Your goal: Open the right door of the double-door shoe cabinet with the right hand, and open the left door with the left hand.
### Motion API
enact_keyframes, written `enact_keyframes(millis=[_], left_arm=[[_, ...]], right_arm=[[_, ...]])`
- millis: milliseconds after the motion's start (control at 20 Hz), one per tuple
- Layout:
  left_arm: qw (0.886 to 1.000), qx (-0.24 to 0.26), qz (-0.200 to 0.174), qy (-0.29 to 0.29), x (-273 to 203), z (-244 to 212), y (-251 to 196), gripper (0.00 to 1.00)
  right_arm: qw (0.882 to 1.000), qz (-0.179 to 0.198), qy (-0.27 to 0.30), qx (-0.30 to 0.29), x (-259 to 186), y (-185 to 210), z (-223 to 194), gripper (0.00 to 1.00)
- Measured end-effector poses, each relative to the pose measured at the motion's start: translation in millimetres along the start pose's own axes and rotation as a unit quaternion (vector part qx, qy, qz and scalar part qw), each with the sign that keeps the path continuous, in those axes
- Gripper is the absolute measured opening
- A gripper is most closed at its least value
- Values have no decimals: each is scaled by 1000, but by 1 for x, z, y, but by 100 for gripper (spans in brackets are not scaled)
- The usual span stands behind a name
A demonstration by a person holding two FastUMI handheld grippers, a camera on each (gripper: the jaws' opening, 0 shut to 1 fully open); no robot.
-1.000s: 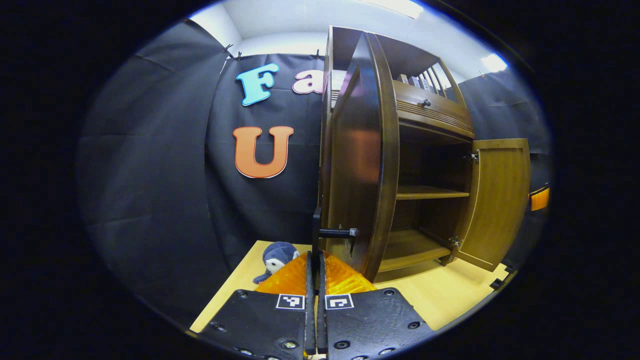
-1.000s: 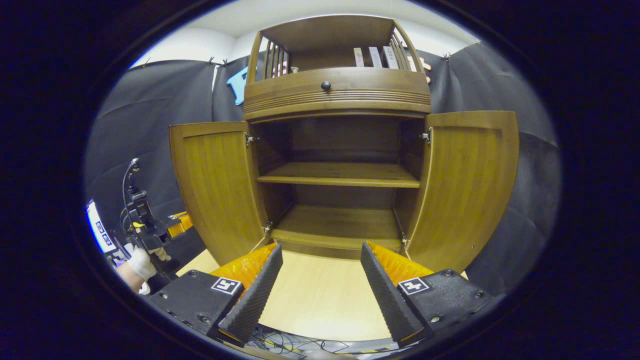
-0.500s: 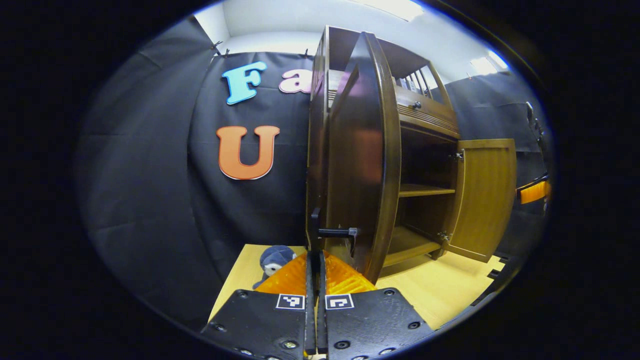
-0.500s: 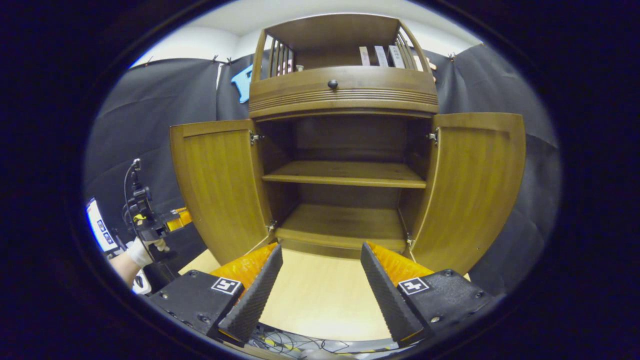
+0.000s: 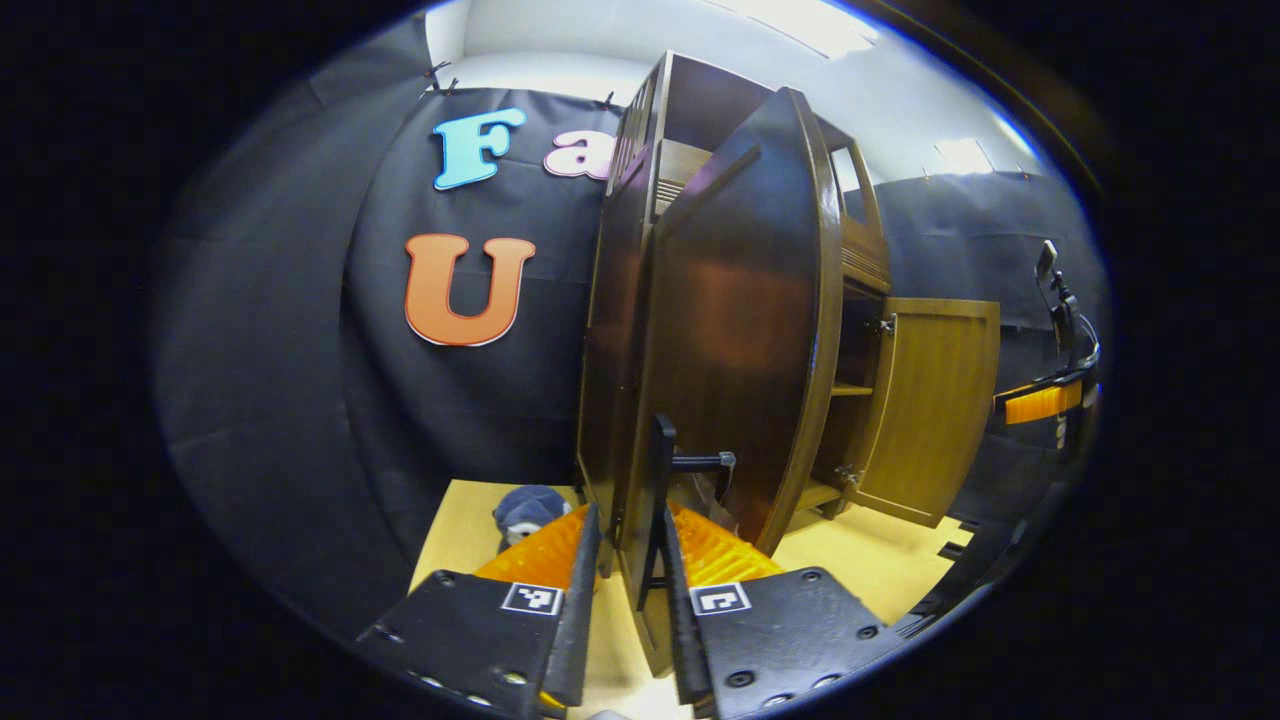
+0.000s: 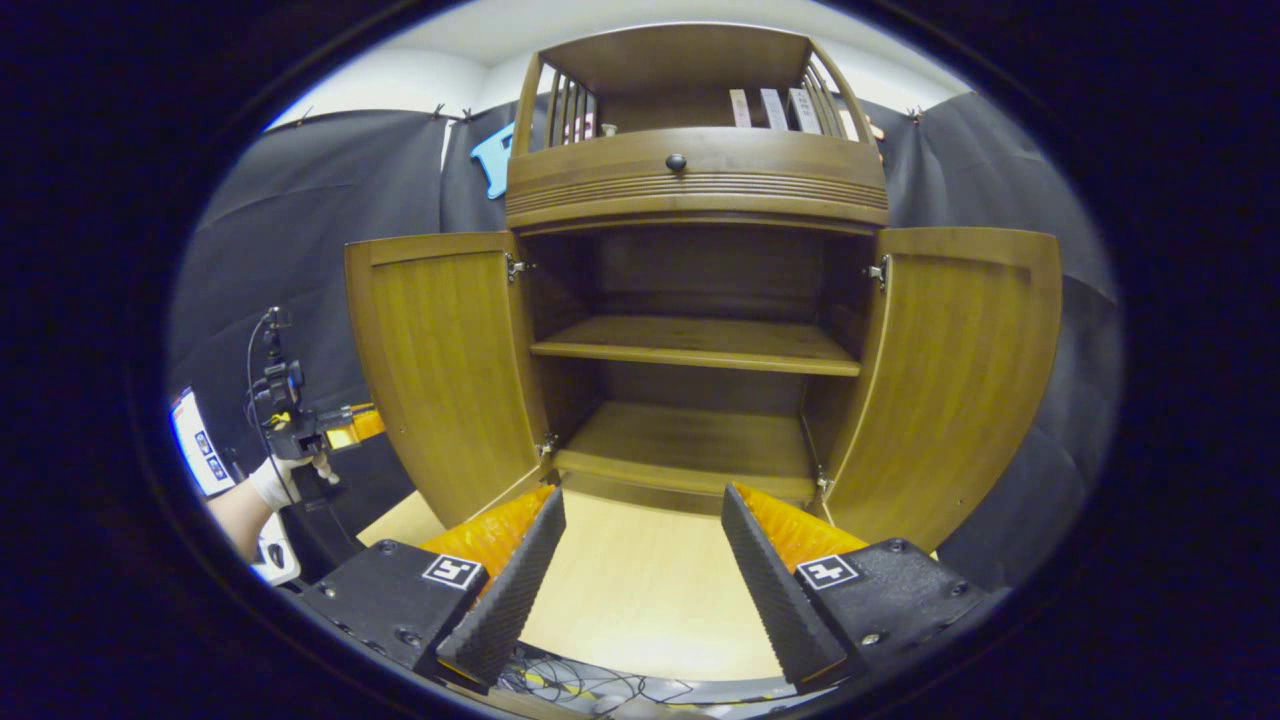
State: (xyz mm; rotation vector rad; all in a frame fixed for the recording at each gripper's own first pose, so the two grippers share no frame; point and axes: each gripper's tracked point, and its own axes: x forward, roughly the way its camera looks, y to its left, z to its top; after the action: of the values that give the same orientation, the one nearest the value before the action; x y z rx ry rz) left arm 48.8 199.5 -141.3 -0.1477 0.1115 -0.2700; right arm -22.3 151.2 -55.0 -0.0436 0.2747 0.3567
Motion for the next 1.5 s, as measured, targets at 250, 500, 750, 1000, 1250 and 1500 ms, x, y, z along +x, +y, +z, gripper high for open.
enact_keyframes(millis=[250,500,750,1000,1250,1500], left_arm=[[998,8,55,-1,-23,9,28,77],[989,14,146,-11,-68,37,49,93],[974,9,222,-44,-88,93,21,95],[970,18,236,-50,-75,134,-36,95],[975,24,214,-63,-35,150,-115,94],[979,29,190,-71,9,133,-191,94]], right_arm=[[1000,3,-3,-3,5,-4,2,99],[1000,6,-8,-6,11,-13,3,99],[1000,2,-26,5,16,-28,9,100],[998,-17,-52,14,14,-59,27,100],[997,-33,-66,27,8,-96,37,99],[995,-55,-80,28,0,-135,42,99]])
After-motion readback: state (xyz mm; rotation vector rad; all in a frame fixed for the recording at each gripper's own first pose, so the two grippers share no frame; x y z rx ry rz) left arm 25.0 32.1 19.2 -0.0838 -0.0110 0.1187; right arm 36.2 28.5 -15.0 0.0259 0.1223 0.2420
